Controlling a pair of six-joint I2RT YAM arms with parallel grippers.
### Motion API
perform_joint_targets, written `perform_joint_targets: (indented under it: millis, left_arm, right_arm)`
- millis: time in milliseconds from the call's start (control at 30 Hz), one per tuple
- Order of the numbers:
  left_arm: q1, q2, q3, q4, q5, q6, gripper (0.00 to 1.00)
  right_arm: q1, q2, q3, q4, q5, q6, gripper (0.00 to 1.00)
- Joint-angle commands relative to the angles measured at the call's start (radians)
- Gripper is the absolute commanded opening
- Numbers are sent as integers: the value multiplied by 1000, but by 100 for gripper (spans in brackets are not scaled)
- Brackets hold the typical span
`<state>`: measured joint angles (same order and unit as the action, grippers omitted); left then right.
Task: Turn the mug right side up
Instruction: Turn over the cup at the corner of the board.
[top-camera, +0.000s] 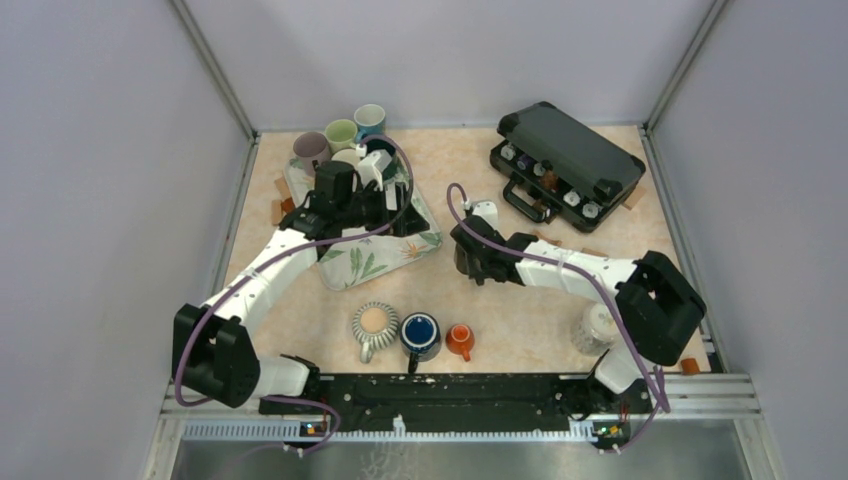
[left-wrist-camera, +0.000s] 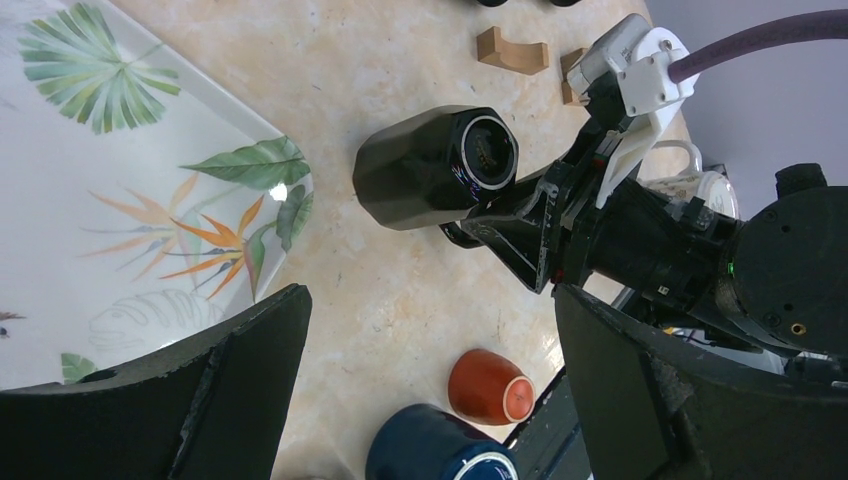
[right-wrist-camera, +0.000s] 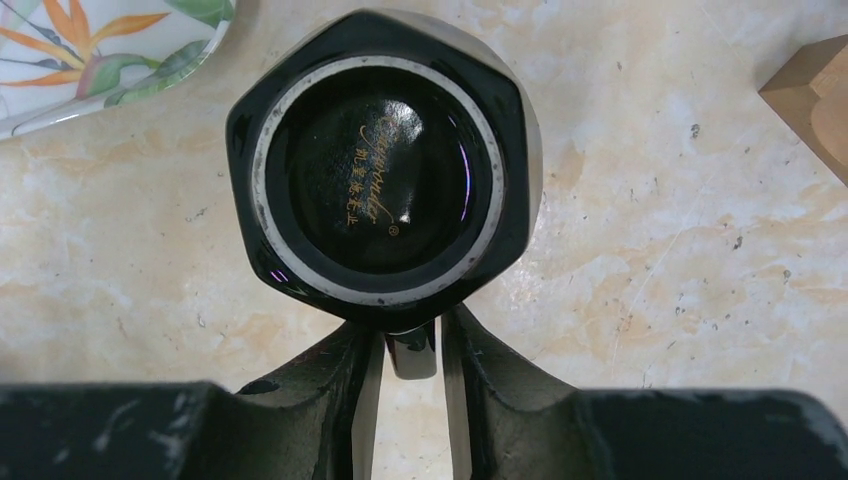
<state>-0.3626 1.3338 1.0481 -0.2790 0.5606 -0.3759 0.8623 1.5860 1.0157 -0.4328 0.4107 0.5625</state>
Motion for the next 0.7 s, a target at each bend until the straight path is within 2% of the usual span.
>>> perform_joint_targets:
  millis: [0,100,233,667]
  left_arm:
    - [2,-1,-16,65,14,-32,98]
    - [3,-8,-32,88,23,-62,99]
    - [3,-18,-63,131,44,-120,98]
    - [9,-56,-148,271,56,-283,98]
  right_arm:
    - [11,6,39,45,55,8,26]
    - [10,6,37,52,56,1,19]
    - [10,-7,44,49,55,1,1]
    - [-40,-151,28,112,-29,38,0]
